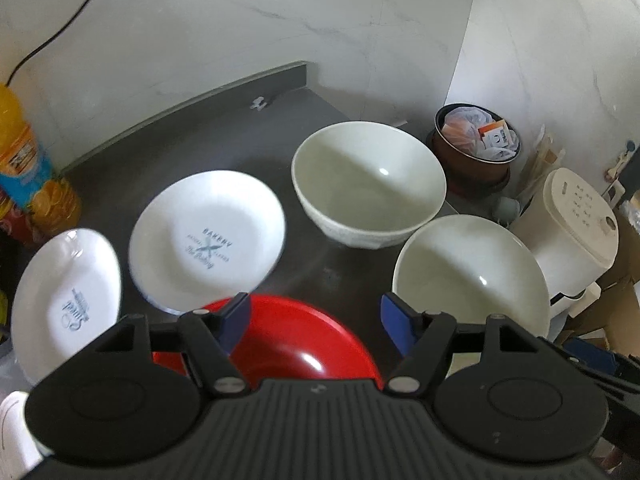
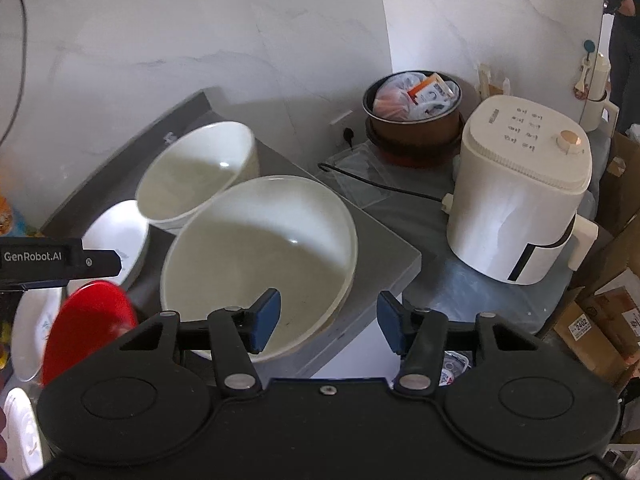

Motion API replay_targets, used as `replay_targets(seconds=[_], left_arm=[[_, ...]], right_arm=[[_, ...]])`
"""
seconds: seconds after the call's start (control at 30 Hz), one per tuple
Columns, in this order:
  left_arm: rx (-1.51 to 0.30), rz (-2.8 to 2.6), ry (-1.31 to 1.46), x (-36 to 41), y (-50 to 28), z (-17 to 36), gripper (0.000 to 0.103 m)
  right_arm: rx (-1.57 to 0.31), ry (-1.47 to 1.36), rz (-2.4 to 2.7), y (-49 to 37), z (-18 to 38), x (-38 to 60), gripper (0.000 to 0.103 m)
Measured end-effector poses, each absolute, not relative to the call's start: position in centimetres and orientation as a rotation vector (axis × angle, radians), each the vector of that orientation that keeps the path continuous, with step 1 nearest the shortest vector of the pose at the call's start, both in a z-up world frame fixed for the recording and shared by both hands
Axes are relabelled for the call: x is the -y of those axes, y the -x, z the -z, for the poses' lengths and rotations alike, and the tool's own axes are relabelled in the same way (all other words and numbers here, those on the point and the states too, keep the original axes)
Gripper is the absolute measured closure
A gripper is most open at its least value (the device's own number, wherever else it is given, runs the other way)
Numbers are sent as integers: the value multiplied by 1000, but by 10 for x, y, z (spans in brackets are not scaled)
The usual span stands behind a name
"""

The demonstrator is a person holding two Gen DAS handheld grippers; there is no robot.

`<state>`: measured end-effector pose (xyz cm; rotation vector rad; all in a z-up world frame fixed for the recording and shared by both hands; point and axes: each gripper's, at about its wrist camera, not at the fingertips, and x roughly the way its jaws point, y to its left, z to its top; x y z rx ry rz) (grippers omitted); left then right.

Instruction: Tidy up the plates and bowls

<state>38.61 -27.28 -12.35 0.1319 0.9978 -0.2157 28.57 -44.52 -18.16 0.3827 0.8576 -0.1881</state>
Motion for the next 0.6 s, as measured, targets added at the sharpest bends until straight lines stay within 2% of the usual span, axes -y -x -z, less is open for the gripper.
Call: replay_targets(seconds=[0.2,0.37,0.6], left_arm=[[-1048,228,-118,287,-412,141,35],[-1082,268,-158,305,-421,153,38],[-1156,261,-176,317,-429,176,46]], right_arm=[[-882,-382,186,-300,194,449,50],[-907,-405,178,-306,205,450,56],[-928,-421,173,-313,222,450,74]])
